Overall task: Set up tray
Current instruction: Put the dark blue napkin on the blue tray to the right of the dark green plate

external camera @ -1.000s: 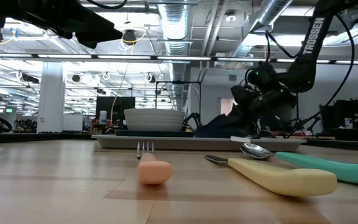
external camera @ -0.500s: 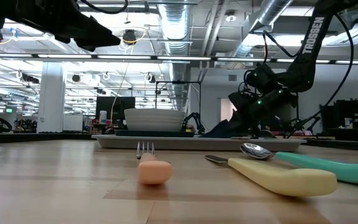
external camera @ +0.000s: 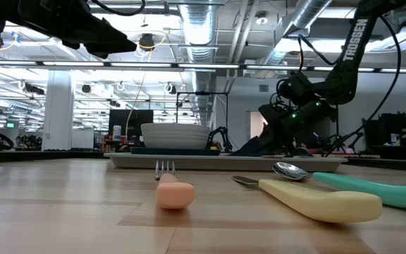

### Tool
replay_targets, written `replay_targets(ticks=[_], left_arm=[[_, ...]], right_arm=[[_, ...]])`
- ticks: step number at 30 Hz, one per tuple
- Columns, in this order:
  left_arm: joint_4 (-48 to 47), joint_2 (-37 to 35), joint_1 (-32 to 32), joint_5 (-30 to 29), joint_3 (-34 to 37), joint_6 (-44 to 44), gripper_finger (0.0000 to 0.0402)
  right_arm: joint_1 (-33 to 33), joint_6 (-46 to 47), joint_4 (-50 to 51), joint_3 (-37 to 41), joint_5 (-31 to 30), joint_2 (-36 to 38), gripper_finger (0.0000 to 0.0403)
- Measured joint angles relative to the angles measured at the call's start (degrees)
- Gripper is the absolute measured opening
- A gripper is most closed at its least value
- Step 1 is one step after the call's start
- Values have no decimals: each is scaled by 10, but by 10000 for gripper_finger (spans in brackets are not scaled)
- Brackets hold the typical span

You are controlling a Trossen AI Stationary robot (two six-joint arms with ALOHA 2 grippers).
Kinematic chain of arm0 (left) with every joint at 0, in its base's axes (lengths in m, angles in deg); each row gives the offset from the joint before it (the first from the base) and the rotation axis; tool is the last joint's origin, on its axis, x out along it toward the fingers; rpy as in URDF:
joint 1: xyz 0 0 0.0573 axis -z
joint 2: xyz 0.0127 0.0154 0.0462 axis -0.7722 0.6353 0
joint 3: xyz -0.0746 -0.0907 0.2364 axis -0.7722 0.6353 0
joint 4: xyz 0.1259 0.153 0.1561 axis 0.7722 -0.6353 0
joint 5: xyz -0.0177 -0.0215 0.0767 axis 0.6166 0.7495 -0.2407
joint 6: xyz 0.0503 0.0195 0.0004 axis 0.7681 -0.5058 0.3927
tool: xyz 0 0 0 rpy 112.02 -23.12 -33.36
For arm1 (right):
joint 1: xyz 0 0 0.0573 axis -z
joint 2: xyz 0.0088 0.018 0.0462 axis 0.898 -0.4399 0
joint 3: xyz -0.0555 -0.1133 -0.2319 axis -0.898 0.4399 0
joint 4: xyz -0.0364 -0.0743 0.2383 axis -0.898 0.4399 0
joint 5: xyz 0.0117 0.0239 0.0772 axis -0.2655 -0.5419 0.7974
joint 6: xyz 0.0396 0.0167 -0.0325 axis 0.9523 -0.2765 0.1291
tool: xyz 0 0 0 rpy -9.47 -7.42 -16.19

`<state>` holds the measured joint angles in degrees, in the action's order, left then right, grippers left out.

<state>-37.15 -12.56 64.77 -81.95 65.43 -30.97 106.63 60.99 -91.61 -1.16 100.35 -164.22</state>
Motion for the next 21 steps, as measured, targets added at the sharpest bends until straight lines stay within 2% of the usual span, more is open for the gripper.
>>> replay_targets(ticks=[10,21], left_arm=[[0,0,0,0,0,0,193],[0,0,0,0,0,3,193]], right_arm=[[-3,1,7,0,4,4,77],[-3,-11,79,0,-5,57,82]])
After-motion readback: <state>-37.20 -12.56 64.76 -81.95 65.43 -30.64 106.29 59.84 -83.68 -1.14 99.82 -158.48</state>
